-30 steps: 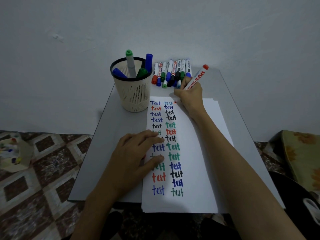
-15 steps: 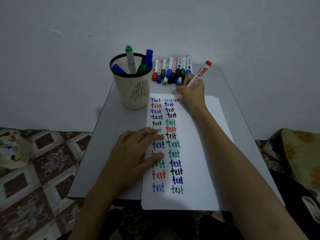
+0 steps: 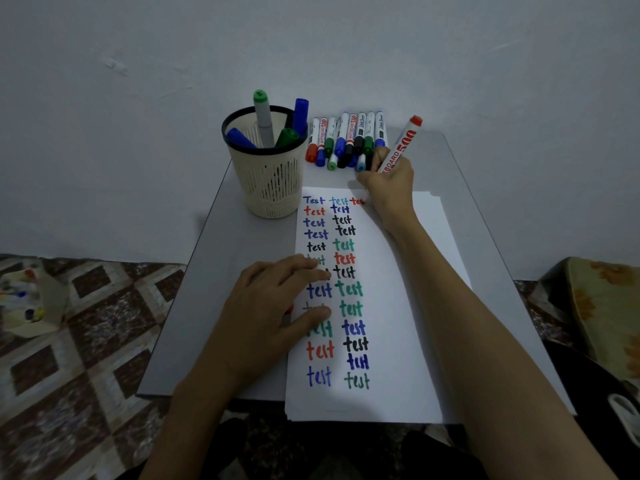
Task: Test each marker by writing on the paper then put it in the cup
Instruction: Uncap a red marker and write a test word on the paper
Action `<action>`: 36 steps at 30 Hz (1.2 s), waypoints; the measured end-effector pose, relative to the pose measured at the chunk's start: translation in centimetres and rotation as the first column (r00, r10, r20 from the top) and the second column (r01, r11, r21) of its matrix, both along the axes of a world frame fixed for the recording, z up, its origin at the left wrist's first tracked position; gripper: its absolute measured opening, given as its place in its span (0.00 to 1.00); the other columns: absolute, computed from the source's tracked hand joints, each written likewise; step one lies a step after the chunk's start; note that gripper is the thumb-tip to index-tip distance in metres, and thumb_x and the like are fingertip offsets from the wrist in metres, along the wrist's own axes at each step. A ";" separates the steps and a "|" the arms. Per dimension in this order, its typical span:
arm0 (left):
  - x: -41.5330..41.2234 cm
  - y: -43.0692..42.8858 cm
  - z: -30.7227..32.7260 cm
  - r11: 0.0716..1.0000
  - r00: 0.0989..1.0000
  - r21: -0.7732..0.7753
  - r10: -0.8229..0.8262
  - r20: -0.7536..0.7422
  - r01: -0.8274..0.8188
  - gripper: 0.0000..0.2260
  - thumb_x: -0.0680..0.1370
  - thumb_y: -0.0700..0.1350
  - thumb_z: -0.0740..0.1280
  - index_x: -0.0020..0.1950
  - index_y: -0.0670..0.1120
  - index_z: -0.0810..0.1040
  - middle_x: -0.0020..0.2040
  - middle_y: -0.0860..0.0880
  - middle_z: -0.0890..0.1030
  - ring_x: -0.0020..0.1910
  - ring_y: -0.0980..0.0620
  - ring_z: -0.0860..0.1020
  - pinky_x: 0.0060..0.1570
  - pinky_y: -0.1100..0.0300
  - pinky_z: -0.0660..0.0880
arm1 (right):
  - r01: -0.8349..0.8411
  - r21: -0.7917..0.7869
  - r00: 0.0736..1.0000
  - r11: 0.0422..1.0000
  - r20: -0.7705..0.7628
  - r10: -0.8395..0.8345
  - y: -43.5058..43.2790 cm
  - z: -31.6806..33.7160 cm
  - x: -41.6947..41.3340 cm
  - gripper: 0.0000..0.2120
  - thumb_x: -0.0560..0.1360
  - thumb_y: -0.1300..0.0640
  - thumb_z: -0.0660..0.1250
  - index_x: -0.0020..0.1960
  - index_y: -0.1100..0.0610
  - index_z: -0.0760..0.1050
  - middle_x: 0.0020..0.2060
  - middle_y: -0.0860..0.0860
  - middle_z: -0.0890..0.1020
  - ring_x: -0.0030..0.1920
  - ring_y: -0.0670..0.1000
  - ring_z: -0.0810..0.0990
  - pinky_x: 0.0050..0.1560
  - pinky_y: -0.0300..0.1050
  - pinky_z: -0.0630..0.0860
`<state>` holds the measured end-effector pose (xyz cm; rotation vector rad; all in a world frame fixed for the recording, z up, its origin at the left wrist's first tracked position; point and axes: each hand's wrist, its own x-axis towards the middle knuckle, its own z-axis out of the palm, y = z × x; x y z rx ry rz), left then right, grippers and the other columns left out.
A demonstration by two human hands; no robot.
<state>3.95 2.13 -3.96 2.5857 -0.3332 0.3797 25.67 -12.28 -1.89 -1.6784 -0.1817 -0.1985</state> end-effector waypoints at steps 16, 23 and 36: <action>-0.1 -0.1 0.2 1.000 1.000 0.001 -0.002 -0.023 0.002 0.20 0.76 0.60 0.58 0.65 0.56 0.72 0.67 0.59 0.71 0.66 0.61 0.67 0.65 0.60 0.59 | 0.062 0.030 0.998 0.998 -0.003 -0.062 -0.2 -0.1 -0.1 0.18 0.70 0.72 0.67 0.35 0.53 0.63 0.32 0.50 0.69 0.32 0.45 0.70 0.34 0.33 0.72; -0.6 0.0 0.7 1.000 0.999 -0.015 0.022 -0.037 -0.023 0.22 0.70 0.49 0.52 0.64 0.56 0.70 0.49 0.58 0.66 0.50 0.59 0.65 0.56 0.65 0.55 | 0.046 0.123 0.997 0.991 -0.059 -0.039 -0.2 0.2 0.0 0.17 0.71 0.73 0.66 0.36 0.55 0.63 0.34 0.51 0.69 0.34 0.45 0.71 0.34 0.29 0.73; -0.6 0.5 1.6 0.801 0.998 -0.594 0.044 -0.051 -0.066 0.23 0.73 0.45 0.71 0.64 0.57 0.67 0.50 0.59 0.78 0.46 0.56 0.79 0.45 0.70 0.74 | -0.182 0.515 0.956 0.837 -0.107 0.274 -1.6 4.0 -6.7 0.09 0.78 0.58 0.64 0.43 0.62 0.77 0.35 0.57 0.82 0.35 0.54 0.82 0.31 0.43 0.79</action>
